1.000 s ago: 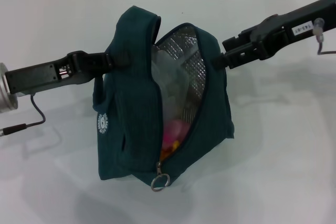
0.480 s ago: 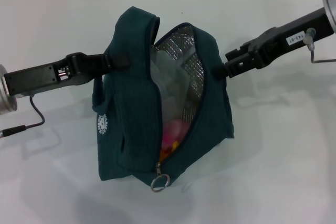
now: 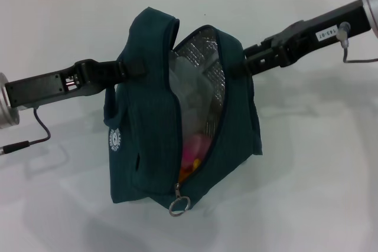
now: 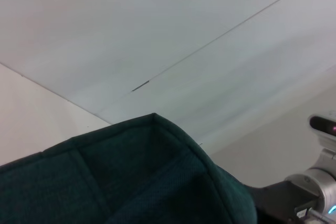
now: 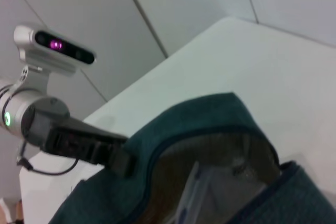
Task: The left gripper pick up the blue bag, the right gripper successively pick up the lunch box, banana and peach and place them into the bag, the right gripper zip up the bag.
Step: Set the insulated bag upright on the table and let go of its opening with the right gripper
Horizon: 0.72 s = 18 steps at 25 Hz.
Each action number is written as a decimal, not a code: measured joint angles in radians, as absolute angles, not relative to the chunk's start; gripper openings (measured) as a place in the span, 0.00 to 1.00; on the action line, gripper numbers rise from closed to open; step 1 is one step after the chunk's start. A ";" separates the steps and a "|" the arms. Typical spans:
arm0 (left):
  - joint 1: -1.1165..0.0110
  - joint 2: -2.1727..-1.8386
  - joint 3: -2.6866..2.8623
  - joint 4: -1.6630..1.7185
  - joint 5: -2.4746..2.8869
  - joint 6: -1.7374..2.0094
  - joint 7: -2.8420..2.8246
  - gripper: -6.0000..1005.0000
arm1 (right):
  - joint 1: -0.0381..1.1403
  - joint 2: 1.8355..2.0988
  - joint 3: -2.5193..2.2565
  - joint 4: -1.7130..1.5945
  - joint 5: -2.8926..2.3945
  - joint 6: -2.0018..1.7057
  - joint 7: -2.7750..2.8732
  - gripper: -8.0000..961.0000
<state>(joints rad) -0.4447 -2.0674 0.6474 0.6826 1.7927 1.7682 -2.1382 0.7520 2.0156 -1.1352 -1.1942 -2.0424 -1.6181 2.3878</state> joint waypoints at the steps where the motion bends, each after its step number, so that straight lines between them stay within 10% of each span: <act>1: -0.445 -2.067 0.647 0.683 1.793 1.768 -2.137 0.04 | 0.752 2.016 -1.135 -1.194 -2.042 -1.613 2.388 0.69; 18: -0.442 -2.066 0.647 0.681 1.793 1.759 -2.131 0.04 | 0.759 2.015 -1.207 -1.141 -2.131 -1.582 2.433 0.69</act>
<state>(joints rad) -0.4424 -2.0661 0.6473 0.6811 1.7931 1.7593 -2.1307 0.7593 2.0145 -1.2072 -1.1412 -2.1305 -1.5815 2.4330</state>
